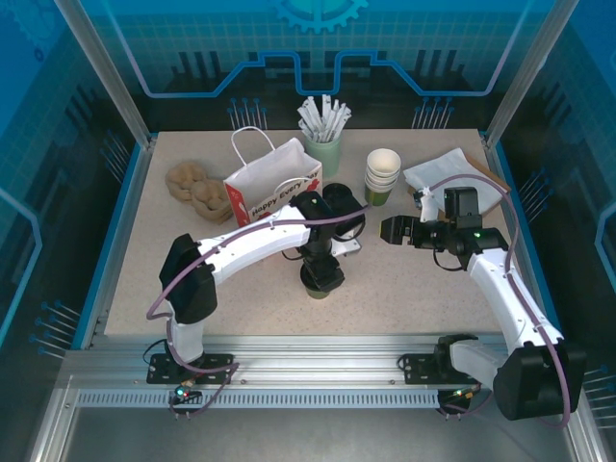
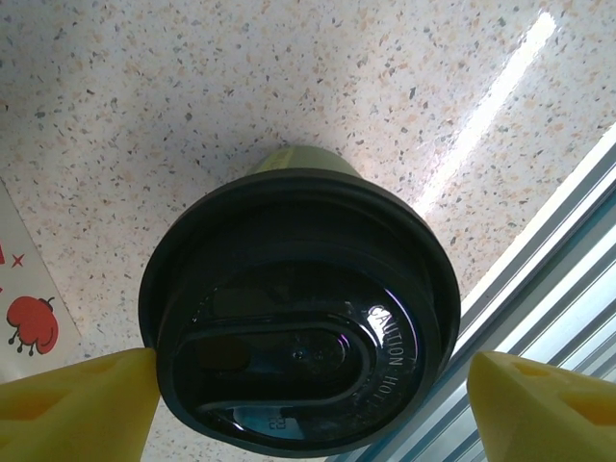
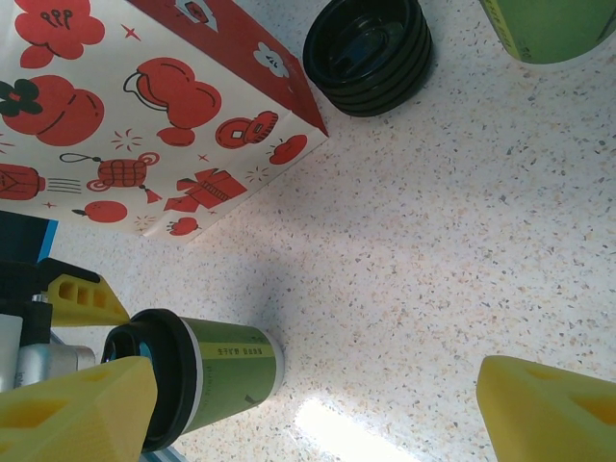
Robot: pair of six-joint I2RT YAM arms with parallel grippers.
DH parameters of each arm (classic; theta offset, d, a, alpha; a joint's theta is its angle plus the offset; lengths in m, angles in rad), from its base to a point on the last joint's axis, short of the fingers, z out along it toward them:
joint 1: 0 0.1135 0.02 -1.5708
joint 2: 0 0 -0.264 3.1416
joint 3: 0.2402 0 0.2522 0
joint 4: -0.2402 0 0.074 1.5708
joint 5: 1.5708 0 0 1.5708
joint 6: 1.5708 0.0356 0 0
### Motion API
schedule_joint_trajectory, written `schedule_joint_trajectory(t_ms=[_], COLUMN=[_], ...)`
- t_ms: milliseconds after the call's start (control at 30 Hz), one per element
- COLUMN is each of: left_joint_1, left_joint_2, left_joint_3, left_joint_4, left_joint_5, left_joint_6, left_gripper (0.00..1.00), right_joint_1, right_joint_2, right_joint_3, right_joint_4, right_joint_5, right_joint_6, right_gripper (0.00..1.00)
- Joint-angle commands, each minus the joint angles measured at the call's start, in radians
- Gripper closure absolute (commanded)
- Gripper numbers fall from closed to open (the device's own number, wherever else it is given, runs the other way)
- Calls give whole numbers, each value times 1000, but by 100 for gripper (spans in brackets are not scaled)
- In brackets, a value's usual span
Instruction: Pack the takeout coffee
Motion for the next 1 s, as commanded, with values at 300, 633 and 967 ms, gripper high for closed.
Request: schedule_joint_trajectory(t_ms=[300,633,967], left_joint_1=[-26,-36,-36], left_joint_2=[44,53,59], left_joint_3=[46,41,37], left_joint_4=[-53,-56,-53], left_joint_5=[-57,-75,-80], left_joint_6=[6,-2,0], left_gripper=[20,23,22], right_joint_1=[-12,-12,-13], right_joint_2=[14,22,28], right_joint_3=[-23,-27,-25], right_joint_4=[-4,-1,-2], right_joint_5=[-37,-49,-53], right_joint_6=[-21,-25,-27], right_gripper=[13,14,14])
